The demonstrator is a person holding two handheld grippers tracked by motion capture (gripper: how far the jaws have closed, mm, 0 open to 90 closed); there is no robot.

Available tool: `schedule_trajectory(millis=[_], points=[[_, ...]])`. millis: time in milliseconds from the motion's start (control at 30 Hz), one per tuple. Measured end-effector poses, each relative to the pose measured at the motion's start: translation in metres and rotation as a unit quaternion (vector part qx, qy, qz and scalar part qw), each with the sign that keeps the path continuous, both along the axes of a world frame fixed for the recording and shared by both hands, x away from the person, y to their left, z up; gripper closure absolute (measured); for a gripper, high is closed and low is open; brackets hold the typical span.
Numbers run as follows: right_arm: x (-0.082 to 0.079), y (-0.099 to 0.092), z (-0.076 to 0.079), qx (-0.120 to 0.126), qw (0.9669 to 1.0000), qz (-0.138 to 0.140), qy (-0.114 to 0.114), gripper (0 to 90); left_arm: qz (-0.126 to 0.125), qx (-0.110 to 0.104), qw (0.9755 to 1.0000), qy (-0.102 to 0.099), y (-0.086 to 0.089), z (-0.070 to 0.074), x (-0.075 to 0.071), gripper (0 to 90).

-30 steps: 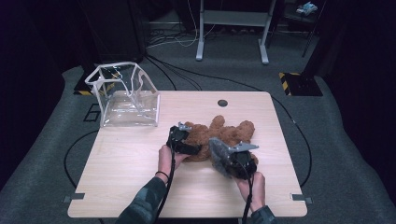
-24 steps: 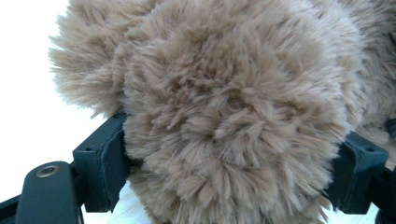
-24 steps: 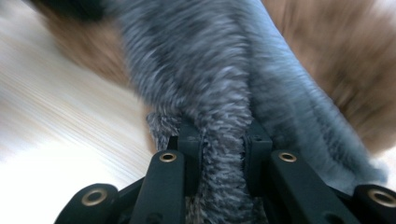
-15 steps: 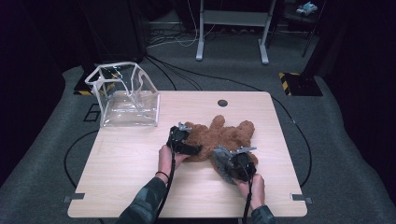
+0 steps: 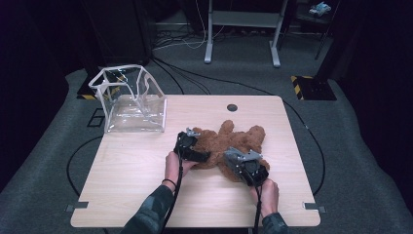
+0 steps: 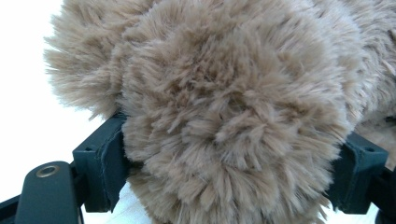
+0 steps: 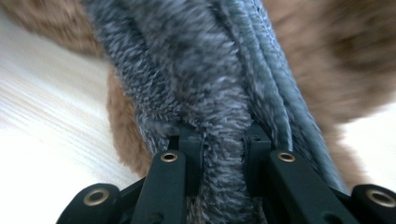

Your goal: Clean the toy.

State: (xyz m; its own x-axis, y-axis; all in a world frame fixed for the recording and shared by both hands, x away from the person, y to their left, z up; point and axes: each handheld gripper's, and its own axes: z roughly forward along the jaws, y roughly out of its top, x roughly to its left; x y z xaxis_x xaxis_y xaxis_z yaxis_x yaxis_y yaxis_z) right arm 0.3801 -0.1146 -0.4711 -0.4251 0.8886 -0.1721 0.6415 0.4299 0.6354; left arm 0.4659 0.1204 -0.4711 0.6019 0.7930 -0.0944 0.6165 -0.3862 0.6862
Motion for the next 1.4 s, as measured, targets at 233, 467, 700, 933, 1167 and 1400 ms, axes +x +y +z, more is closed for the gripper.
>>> schedule_trajectory(millis=[233, 467, 700, 933, 1167, 1400], points=[[0.003, 0.001, -0.017, 0.050, 0.9977, 0.003, 0.045, 75.9, 0.003, -0.002, 1.0000, -0.003, 0.000, -0.002, -0.001, 16.0], [0.001, -0.004, -0.006, 0.086, 0.9940, 0.027, 0.061, 75.6, 0.003, -0.004, 1.0000, -0.003, 0.001, -0.002, -0.001, 16.0], [0.000, 0.001, -0.005, -0.006, 1.0000, -0.004, -0.001, 75.8, 0.003, -0.004, 1.0000, -0.002, -0.001, -0.002, 0.000, 16.0], [0.005, 0.000, -0.022, 0.065, 0.9969, -0.004, 0.044, 75.8, 0.004, -0.005, 1.0000, -0.001, -0.001, -0.003, -0.001, 16.0], [0.009, -0.006, -0.029, 0.183, 0.9751, 0.041, 0.119, 75.5, 0.007, -0.006, 1.0000, -0.002, -0.001, -0.004, -0.001, 15.9], [0.003, 0.001, 0.004, 0.103, 0.9944, 0.021, 0.012, 75.3, 0.006, -0.008, 0.9999, -0.001, 0.000, -0.004, -0.001, 15.8]])
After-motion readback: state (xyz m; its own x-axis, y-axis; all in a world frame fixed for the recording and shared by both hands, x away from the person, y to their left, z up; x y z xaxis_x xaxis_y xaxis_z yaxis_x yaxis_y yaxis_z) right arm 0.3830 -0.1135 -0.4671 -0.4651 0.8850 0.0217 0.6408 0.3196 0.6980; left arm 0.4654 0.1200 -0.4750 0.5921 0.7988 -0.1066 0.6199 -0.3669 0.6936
